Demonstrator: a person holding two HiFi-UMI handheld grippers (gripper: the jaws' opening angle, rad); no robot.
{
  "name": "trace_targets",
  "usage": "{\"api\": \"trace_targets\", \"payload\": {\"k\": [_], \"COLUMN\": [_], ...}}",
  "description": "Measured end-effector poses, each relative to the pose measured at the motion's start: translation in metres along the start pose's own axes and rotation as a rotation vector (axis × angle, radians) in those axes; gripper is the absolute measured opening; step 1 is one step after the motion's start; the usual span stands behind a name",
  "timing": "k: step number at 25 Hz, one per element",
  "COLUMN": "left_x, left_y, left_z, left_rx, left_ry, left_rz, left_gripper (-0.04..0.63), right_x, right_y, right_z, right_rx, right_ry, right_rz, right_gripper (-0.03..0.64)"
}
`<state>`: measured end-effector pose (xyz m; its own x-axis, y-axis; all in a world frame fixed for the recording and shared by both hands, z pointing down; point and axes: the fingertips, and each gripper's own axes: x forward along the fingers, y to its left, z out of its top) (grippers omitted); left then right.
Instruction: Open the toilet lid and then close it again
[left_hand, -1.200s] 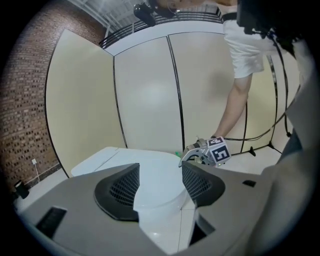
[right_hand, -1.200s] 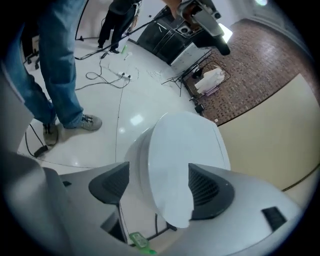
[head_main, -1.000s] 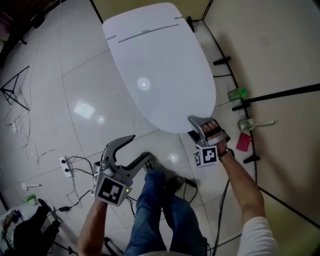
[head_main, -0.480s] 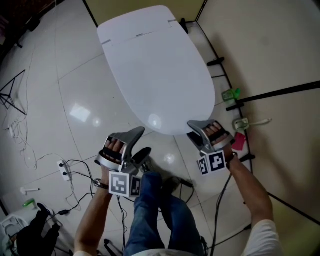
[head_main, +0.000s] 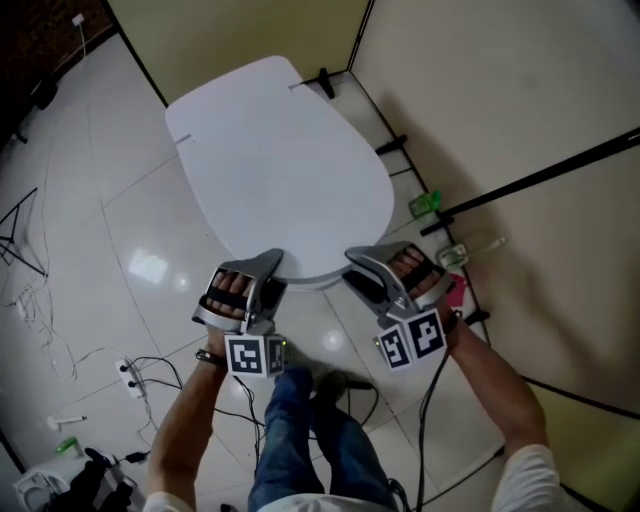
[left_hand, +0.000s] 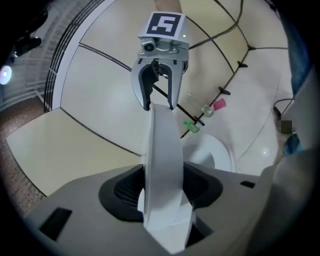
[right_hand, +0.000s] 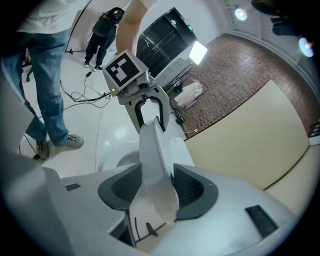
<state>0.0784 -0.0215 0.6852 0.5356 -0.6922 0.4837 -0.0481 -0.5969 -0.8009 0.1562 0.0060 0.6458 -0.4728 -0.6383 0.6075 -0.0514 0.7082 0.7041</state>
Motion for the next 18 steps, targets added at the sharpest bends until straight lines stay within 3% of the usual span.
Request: {"api": "trace_targets", "payload": {"k": [4,8,13,18], "left_x": [-0.01,-0.021,-0.019,0.017], "left_y": [0.052,0.129,0.258,0.38], "left_z": [0.002,-0.003,-0.042,-0.105], "left_rx": [-0.077,-0.184,-0.42,-0.644], "left_ry": [-0.041,-0.104,-0.179,-0.202], "left_rz": [-0.055,-0.057,-0.003,0.021], "left_gripper": [0.212,0.199,0.187,0.186], "right_x": [-0.019,-0.055,-0.09,-0.094], "right_y": [-0.056,-0.117,-0.157,-0.166], "right_z": [0.017,0.025,0.015,0.005], "right_rx": [0.094,0.235,0.427,0.561], "right_ry": [-0.02,-0.025,0.001,0.019], "right_rz": [-0.103,-0.199,-0.268,-0.264], "right_gripper": [0.212,0.213,0.212,0.212]}}
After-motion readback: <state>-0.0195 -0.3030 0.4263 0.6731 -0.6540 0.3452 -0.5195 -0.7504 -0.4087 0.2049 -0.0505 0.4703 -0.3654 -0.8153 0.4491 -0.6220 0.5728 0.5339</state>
